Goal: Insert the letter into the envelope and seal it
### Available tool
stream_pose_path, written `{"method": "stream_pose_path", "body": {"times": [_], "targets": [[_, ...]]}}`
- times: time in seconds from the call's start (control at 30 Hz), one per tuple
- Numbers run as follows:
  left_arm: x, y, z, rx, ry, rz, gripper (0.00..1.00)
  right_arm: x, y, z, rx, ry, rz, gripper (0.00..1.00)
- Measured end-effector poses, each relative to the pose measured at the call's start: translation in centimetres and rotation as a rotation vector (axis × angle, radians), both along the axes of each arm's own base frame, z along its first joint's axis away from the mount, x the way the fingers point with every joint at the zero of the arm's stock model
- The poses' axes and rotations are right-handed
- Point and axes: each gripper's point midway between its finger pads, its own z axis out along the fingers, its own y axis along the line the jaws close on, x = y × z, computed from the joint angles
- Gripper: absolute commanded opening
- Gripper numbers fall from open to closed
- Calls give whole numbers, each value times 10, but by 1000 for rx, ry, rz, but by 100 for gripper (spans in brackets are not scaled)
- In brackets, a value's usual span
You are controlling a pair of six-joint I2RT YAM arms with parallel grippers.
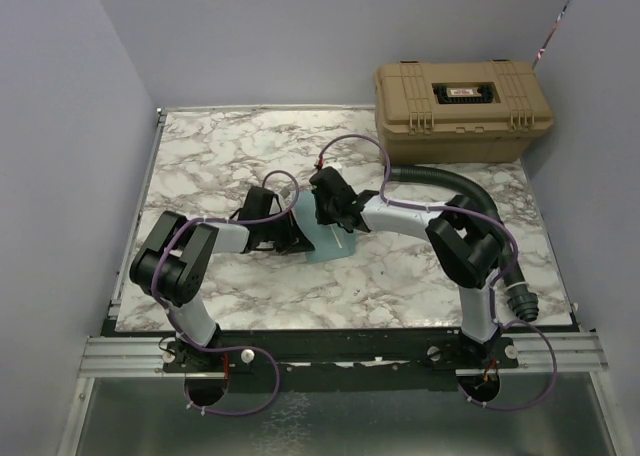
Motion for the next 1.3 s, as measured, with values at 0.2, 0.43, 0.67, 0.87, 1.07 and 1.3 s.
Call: {"method": "stream_pose_path", "body": {"times": [0.2, 0.43, 0.67, 0.87, 1.07, 1.3], "targets": [[0, -1, 0, -47, 70, 85, 0, -9, -10, 0, -30, 5, 6, 1], [1, 0, -1, -67, 144, 175, 0, -28, -18, -2, -51, 19, 30, 1], [2, 1, -1, -76, 170, 218, 0, -50, -21, -4, -44, 37, 66, 1], [2, 1, -1, -75, 171, 220, 0, -52, -22, -4, -40, 42, 60, 1], [-3, 7, -1, -27, 164, 204, 0, -25, -17, -4, -10, 40, 16, 1], [-4, 6, -1, -11, 158, 164, 0, 8, -13, -2, 11, 35, -37, 1]]}}
